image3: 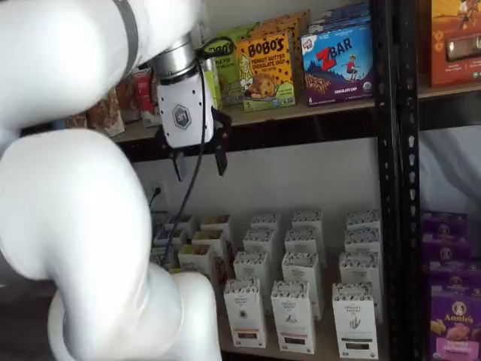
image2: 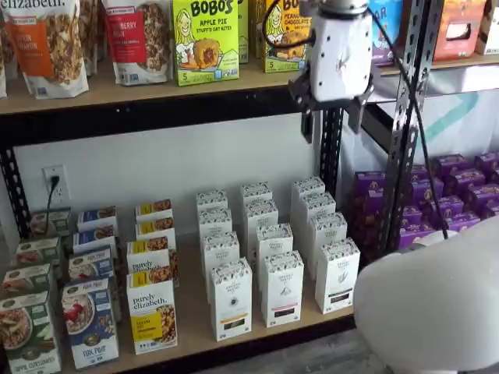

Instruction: Pick up the white box with a yellow strip in the middle, on the bottom shelf, the fourth box from the left

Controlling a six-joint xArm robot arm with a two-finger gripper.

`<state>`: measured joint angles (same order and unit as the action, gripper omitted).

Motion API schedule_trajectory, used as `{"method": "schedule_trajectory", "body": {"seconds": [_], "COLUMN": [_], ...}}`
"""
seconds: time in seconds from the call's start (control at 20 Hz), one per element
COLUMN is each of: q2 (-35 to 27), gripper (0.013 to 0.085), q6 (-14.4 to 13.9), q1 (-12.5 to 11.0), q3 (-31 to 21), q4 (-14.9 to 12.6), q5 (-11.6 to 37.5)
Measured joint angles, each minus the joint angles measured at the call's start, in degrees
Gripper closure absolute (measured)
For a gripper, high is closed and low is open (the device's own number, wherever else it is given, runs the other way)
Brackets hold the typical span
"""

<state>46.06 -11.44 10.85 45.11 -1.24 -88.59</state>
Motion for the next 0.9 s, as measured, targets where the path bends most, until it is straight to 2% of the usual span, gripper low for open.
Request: {"method": "schedule_trajectory", "body": {"seconds": [0.1, 0.2, 0.5, 0.65, 0.7, 0.9], "q2": [-0.6, -1.4, -4.5, -7.1, -7.8, -12.3], "gripper": [0.0130, 0.0130, 0.0130, 0.0130, 0.0130, 0.0130], "q6": [0.1, -1.0, -6.6, -8.8, -9.5, -14.1], "q1": [-0.1, 0.9, 5.4, 7.3, 7.8, 10.7], "q3": [-2.4, -4.4, -10.1, -12.3, -12.8, -13.3], "q4": [1.2, 1.0, -2.3, -2.5, -2.6, -5.6], "q5": [3.5, 6.4, 16.3, 21.8, 23.4, 28.0]}}
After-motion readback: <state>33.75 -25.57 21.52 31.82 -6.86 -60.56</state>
